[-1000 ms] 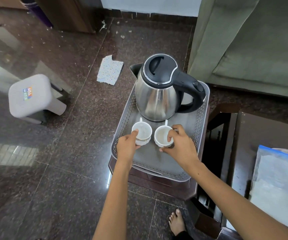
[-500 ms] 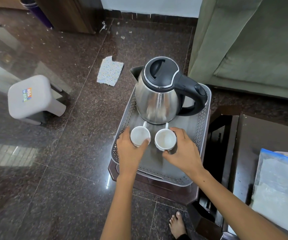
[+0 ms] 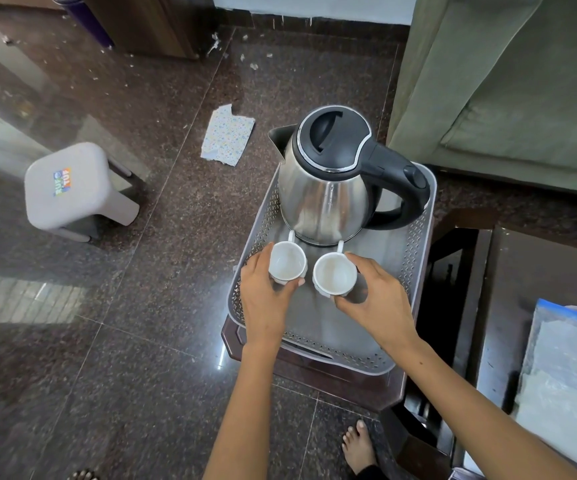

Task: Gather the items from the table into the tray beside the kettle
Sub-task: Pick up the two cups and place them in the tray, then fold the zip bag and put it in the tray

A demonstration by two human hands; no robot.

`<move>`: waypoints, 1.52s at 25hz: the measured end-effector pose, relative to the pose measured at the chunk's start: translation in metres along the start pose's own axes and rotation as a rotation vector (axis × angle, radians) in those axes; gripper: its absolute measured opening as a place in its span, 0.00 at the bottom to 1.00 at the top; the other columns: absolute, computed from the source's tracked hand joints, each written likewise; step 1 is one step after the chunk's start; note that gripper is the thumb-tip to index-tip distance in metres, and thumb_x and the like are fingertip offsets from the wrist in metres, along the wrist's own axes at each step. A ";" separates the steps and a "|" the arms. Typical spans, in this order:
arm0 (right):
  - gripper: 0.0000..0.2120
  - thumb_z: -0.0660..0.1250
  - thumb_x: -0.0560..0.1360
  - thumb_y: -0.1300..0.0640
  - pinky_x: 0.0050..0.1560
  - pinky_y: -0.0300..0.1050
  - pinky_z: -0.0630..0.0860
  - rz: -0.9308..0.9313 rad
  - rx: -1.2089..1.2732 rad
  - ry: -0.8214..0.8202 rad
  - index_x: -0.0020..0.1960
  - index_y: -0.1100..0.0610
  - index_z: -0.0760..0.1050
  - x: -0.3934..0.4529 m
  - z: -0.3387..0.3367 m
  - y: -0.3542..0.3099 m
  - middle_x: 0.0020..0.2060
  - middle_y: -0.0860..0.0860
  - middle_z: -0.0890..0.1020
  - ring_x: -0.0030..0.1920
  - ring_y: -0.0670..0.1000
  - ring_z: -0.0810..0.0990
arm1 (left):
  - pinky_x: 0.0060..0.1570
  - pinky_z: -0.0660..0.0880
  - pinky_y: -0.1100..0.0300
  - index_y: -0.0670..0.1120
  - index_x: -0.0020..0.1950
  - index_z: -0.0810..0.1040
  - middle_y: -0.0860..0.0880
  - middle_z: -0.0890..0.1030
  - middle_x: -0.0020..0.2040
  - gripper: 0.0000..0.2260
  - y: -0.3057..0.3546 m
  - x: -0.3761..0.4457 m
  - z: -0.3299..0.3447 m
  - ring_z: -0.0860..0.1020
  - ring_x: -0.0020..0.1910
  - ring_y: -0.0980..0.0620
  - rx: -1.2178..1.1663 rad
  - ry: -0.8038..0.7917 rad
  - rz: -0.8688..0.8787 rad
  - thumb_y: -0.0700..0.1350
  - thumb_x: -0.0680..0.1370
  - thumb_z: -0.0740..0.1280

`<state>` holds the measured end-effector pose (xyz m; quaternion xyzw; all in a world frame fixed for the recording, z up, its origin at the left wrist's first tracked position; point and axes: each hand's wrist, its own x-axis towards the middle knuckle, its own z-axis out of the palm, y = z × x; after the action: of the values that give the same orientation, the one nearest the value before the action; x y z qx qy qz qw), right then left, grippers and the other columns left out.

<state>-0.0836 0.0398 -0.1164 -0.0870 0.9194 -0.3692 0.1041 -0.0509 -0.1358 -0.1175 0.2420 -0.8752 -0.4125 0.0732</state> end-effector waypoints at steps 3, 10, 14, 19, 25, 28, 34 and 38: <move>0.31 0.74 0.64 0.52 0.48 0.50 0.79 -0.003 0.003 0.000 0.66 0.49 0.71 0.000 0.000 0.000 0.60 0.45 0.78 0.51 0.52 0.81 | 0.56 0.69 0.60 0.47 0.67 0.72 0.49 0.77 0.62 0.31 -0.002 0.001 -0.002 0.71 0.59 0.51 0.032 -0.021 0.011 0.46 0.66 0.78; 0.31 0.74 0.62 0.51 0.49 0.49 0.79 0.002 0.017 0.031 0.64 0.47 0.72 0.000 -0.001 0.000 0.57 0.45 0.80 0.53 0.50 0.81 | 0.58 0.62 0.65 0.46 0.71 0.69 0.46 0.75 0.65 0.34 -0.003 0.000 -0.002 0.70 0.63 0.48 0.066 -0.031 0.008 0.44 0.67 0.77; 0.31 0.74 0.62 0.50 0.50 0.48 0.79 0.005 0.001 0.041 0.64 0.46 0.72 0.000 -0.002 -0.001 0.58 0.44 0.80 0.54 0.50 0.81 | 0.59 0.60 0.64 0.45 0.72 0.67 0.45 0.73 0.66 0.36 -0.003 0.000 -0.002 0.69 0.64 0.48 0.037 -0.045 -0.006 0.43 0.67 0.77; 0.31 0.73 0.62 0.48 0.49 0.45 0.76 0.029 -0.081 0.045 0.65 0.44 0.71 -0.002 -0.007 -0.007 0.58 0.42 0.80 0.55 0.49 0.80 | 0.62 0.58 0.68 0.42 0.73 0.65 0.43 0.70 0.69 0.35 0.007 -0.012 -0.005 0.66 0.67 0.47 0.088 -0.019 0.005 0.41 0.69 0.75; 0.27 0.74 0.66 0.50 0.50 0.47 0.80 -0.057 -0.057 0.065 0.64 0.49 0.72 -0.029 -0.031 0.001 0.60 0.43 0.78 0.57 0.47 0.79 | 0.62 0.65 0.64 0.43 0.66 0.73 0.45 0.75 0.62 0.21 0.058 -0.055 0.010 0.70 0.61 0.51 0.045 0.111 0.168 0.43 0.74 0.71; 0.19 0.72 0.70 0.55 0.49 0.47 0.80 -0.060 0.078 0.229 0.60 0.53 0.75 -0.060 -0.061 0.023 0.58 0.46 0.80 0.55 0.46 0.80 | 0.63 0.68 0.61 0.45 0.64 0.74 0.48 0.76 0.60 0.17 0.098 -0.092 0.040 0.72 0.61 0.52 -0.040 0.015 0.216 0.43 0.76 0.69; 0.10 0.69 0.73 0.60 0.50 0.50 0.79 0.241 0.074 0.442 0.55 0.54 0.78 -0.150 -0.160 0.153 0.52 0.47 0.82 0.52 0.48 0.81 | 0.62 0.66 0.69 0.47 0.63 0.76 0.53 0.77 0.59 0.14 0.168 -0.194 0.146 0.72 0.59 0.57 -0.105 -0.373 0.297 0.43 0.77 0.67; 0.11 0.69 0.72 0.62 0.47 0.54 0.80 0.484 -0.053 0.429 0.53 0.55 0.79 -0.202 -0.200 0.243 0.52 0.50 0.83 0.48 0.54 0.83 | 0.60 0.67 0.68 0.49 0.62 0.76 0.54 0.76 0.59 0.14 0.180 -0.238 0.212 0.72 0.59 0.56 -0.017 -0.553 0.307 0.43 0.77 0.67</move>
<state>0.0399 0.3923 -0.1189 0.2112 0.9237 -0.3196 -0.0094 0.0220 0.2223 -0.1016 -0.0149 -0.8848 -0.4539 -0.1040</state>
